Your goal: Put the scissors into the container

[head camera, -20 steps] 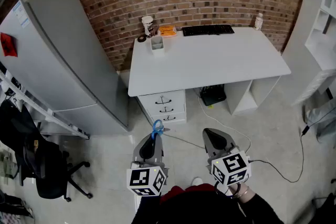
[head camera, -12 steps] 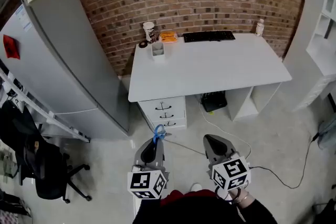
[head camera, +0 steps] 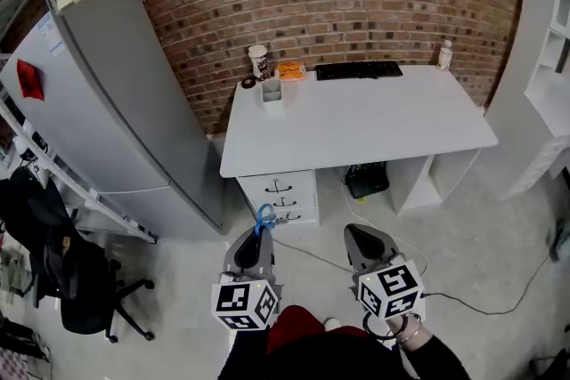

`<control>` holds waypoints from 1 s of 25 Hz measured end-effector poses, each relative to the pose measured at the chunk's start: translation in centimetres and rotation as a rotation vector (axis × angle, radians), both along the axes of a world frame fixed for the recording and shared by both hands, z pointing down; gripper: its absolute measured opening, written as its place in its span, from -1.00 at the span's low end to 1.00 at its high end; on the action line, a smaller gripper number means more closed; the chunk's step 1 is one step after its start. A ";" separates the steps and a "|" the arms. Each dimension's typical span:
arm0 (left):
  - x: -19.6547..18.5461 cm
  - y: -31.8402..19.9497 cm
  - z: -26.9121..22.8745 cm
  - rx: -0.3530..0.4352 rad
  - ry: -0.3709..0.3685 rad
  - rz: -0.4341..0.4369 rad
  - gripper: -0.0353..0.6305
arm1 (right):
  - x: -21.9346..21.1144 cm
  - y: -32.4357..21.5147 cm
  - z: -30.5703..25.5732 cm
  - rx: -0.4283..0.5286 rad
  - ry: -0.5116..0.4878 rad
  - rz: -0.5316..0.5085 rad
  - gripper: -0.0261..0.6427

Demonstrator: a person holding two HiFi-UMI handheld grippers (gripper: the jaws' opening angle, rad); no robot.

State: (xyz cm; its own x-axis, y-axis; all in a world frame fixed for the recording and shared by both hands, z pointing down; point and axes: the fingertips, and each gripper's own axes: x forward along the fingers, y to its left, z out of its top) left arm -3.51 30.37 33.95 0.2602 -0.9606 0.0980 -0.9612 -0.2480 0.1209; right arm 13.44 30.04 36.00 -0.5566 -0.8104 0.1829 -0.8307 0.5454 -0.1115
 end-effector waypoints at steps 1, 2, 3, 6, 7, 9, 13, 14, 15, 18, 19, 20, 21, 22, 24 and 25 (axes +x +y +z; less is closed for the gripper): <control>0.1 -0.1 0.0 0.000 0.002 -0.003 -0.81 | 0.2 -0.2 -0.2 0.002 -0.003 0.004 -0.89; 0.2 -0.2 -0.1 -0.001 0.002 -0.005 -0.80 | 0.4 -0.4 -0.3 0.003 -0.008 0.008 -0.89; 0.3 -0.3 -0.1 -0.001 0.001 -0.006 -0.81 | 0.5 -0.6 -0.4 0.002 -0.013 0.010 -0.89; 0.7 -0.8 -0.1 -0.001 -0.001 -0.006 -0.81 | 0.8 -1.1 -0.6 -0.001 -0.027 0.008 -0.89; 0.9 -1.1 -0.1 0.000 -0.002 -0.004 -0.81 | 0.9 -1.4 -0.6 -0.001 -0.028 0.008 -0.89; 1.1 -1.6 -0.1 0.002 -0.002 0.000 -0.81 | 0.9 -2.0 -0.4 -0.006 -0.029 0.009 -0.89; 1.3 -2.6 0.0 0.000 -0.004 0.005 -0.81 | 0.7 -3.2 -0.4 -0.014 -0.031 0.007 -0.89; 1.3 -2.9 0.1 -0.002 -0.004 0.007 -0.80 | 0.6 -3.6 -0.4 -0.014 -0.031 0.007 -0.89; 1.3 -3.3 0.2 -0.004 -0.003 0.008 -0.81 | 0.5 -4.1 -0.4 -0.015 -0.032 0.007 -0.89; 0.8 -4.6 0.7 -0.012 0.001 0.008 -0.81 | -0.1 -5.2 -0.1 -0.024 -0.031 0.004 -0.89; 0.6 -5.1 0.8 -0.014 0.004 0.008 -0.81 | -0.2 -5.6 0.0 -0.028 -0.029 0.003 -0.89; 0.5 -5.7 0.8 -0.015 0.006 0.007 -0.81 | -0.2 -6.1 0.2 -0.033 -0.026 0.003 -0.89; 0.5 -6.3 0.9 -0.015 0.008 0.007 -0.81 | -0.2 -6.6 0.3 -0.037 -0.023 0.003 -0.89; 0.4 -6.9 0.9 -0.015 0.010 0.007 -0.80 | -0.1 -7.1 0.4 -0.041 -0.021 0.003 -0.89; 0.2 -8.1 1.1 -0.018 0.013 0.008 -0.80 | -0.2 -8.2 0.6 -0.048 -0.017 0.006 -0.89; 0.1 -8.7 1.3 -0.022 0.015 0.008 -0.80 | -0.3 -8.7 0.8 -0.052 -0.016 0.007 -0.89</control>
State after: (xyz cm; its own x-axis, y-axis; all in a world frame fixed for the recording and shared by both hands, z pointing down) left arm -3.41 21.71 35.27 0.2693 -0.9562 0.1146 -0.9573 -0.2527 0.1407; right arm 13.16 21.35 36.76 -0.5538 -0.8041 0.2160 -0.8326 0.5323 -0.1531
